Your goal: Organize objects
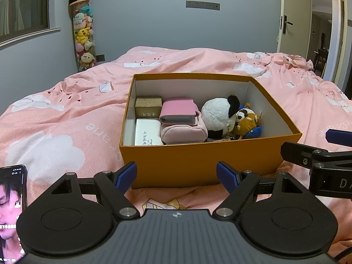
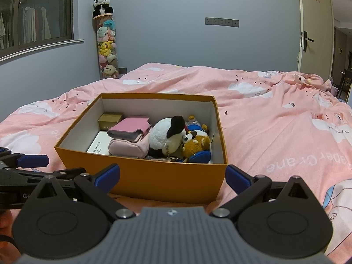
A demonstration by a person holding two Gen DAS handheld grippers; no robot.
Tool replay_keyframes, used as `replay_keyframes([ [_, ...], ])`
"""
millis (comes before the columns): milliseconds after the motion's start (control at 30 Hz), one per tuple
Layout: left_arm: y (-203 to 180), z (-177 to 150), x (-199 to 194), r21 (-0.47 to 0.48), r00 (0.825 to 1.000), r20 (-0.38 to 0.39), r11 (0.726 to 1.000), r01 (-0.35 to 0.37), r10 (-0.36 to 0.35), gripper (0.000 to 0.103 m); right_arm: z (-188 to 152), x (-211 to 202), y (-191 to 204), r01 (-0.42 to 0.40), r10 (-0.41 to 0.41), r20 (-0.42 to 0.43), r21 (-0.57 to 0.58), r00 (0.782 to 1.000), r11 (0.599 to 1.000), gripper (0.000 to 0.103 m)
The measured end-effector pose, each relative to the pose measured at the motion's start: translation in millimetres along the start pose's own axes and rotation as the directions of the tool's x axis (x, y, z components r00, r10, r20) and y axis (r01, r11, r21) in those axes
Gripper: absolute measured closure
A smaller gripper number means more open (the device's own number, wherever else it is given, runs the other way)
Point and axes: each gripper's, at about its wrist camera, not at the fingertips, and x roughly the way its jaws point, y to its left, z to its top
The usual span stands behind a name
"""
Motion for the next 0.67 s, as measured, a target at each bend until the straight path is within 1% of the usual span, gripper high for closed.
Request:
replay_keyframes([
  [667, -0.1, -0.1, -0.2, 0.000, 1.000, 0.000, 1.000, -0.001, 0.001, 0.008, -3.4, 0.8, 1.6, -0.003, 0.003, -0.007, 0.004, 1.000, 1.000, 0.001],
])
